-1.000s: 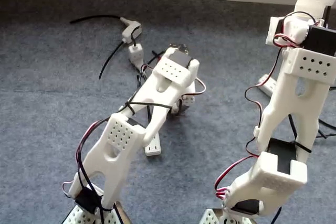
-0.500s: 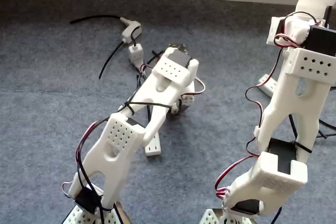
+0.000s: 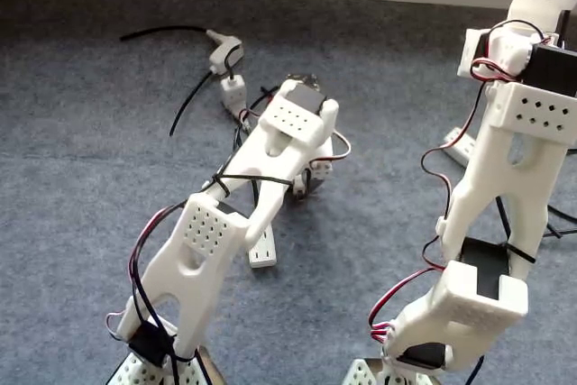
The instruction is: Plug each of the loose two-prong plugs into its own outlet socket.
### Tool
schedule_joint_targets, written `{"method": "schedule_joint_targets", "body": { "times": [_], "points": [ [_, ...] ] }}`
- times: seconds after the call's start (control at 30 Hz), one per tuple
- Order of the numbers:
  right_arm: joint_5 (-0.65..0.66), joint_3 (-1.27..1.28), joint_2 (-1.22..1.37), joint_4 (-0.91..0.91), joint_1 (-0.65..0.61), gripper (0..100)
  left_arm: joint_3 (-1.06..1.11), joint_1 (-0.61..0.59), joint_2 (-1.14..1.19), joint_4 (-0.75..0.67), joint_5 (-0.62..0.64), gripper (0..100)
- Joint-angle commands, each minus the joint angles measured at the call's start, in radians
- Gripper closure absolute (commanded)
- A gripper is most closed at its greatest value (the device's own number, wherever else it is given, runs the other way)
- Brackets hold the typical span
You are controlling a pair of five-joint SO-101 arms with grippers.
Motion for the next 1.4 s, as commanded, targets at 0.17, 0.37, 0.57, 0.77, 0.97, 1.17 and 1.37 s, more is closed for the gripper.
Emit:
{"method": "schedule_joint_targets", "body": {
  "times": [0.17, 0.37, 0.57, 0.77, 0.97, 1.17, 1.37],
  "points": [
    [-0.003, -0.047, -0.018, -0.016, 0.007, 91.9, -0.007, -0.085, -0.002, -0.040, 0.002, 90],
    [-0.003, -0.047, -0.018, -0.016, 0.008, 91.9, -0.008, -0.085, -0.002, -0.037, 0.002, 86],
    [-0.003, -0.047, -0.018, -0.016, 0.008, 91.9, -0.010, -0.085, -0.004, -0.034, 0.002, 82],
    [-0.003, -0.047, -0.018, -0.016, 0.008, 91.9, -0.010, -0.085, -0.004, -0.041, 0.002, 82],
    [-0.003, -0.047, -0.018, -0.016, 0.008, 91.9, -0.027, -0.082, -0.002, -0.043, 0.002, 84],
    [-0.003, -0.047, -0.018, -0.016, 0.010, 91.9, -0.022, -0.079, -0.002, -0.055, -0.002, 89],
    [-0.003, -0.047, -0.018, -0.016, 0.010, 91.9, -0.022, -0.077, -0.002, -0.052, -0.005, 91]
  ]
}}
